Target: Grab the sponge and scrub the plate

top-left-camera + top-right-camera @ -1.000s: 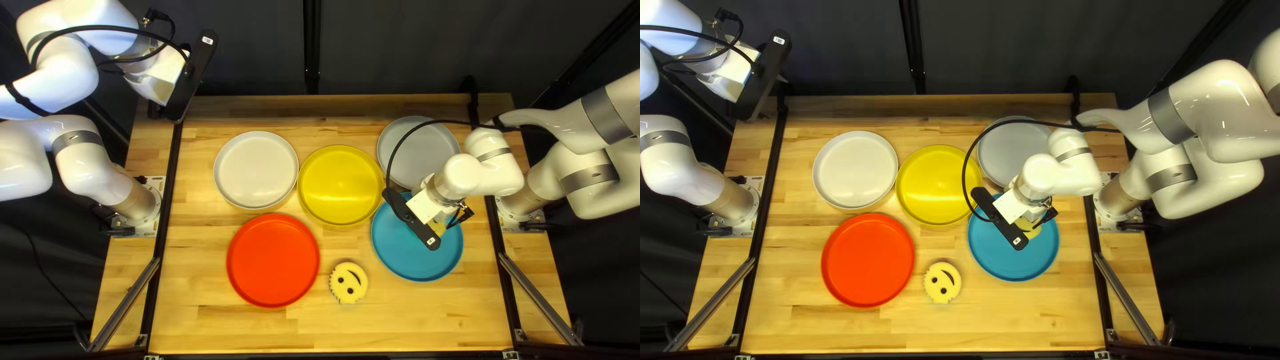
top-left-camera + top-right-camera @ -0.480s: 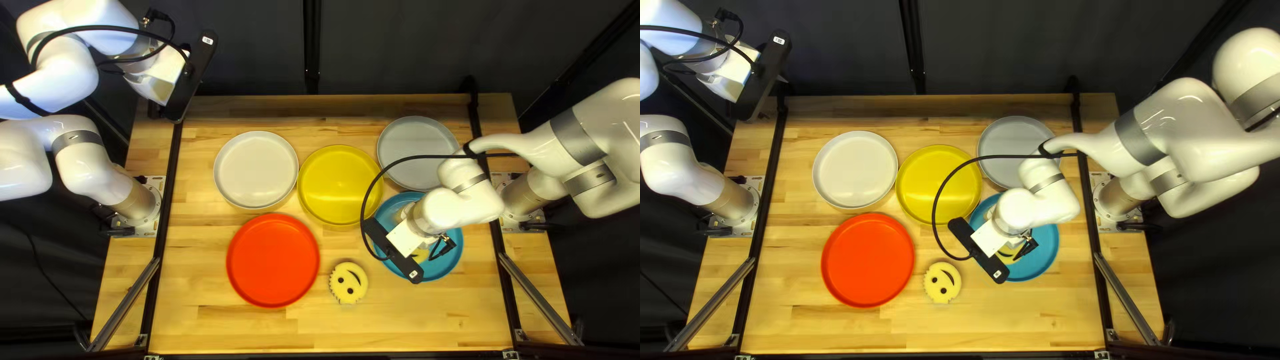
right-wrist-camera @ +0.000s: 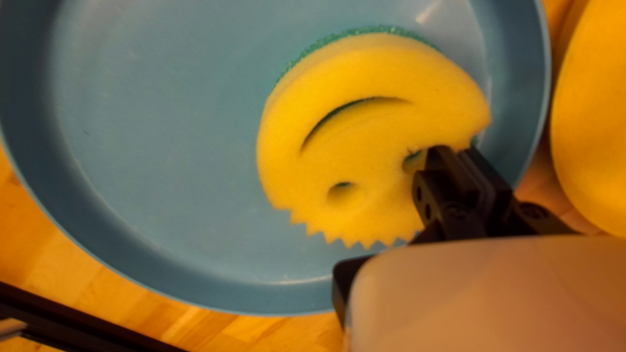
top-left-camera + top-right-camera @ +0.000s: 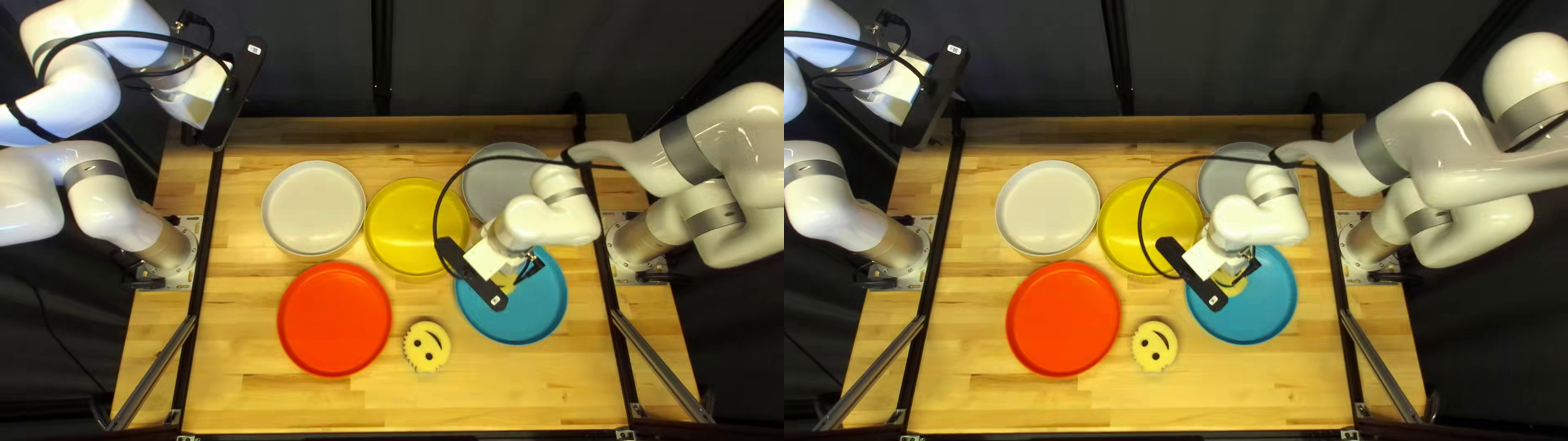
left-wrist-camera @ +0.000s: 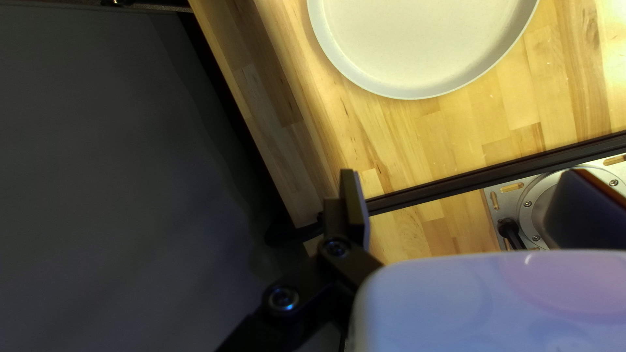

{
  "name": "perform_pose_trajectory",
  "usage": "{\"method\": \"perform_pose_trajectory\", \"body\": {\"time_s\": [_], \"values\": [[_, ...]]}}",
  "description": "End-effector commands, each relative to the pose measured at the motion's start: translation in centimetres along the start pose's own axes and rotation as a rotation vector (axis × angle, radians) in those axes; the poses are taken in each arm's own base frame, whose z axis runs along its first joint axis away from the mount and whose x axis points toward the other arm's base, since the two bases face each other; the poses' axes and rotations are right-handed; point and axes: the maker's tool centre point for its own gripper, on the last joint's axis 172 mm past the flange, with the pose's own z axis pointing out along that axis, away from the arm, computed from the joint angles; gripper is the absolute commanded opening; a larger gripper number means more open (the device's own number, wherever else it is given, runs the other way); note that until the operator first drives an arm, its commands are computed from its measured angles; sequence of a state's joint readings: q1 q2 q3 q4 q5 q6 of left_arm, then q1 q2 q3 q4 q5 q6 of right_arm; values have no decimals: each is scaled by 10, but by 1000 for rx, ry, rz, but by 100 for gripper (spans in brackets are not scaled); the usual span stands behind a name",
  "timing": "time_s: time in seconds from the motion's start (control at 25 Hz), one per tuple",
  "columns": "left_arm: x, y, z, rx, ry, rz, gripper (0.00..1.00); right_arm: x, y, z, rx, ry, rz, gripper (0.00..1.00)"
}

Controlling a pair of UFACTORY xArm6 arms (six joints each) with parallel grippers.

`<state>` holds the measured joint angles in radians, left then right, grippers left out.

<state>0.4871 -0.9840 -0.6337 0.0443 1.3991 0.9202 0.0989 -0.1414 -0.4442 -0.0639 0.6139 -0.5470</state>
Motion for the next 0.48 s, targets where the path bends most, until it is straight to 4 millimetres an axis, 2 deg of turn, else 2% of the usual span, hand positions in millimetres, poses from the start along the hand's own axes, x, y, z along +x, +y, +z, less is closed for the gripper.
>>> {"method": "perform_pose_trajectory", "body": {"time_s": [0.04, 0.32, 0.48], "values": [[0, 0, 0, 0, 0, 0, 100, 10, -9, -3, -1, -2, 2, 0], [0, 0, 0, 0, 0, 0, 100, 54, -40, -15, -40, -21, -24, 0], [0, 0, 0, 0, 0, 0, 100, 70, -46, -12, -58, -26, -45, 0]]}}
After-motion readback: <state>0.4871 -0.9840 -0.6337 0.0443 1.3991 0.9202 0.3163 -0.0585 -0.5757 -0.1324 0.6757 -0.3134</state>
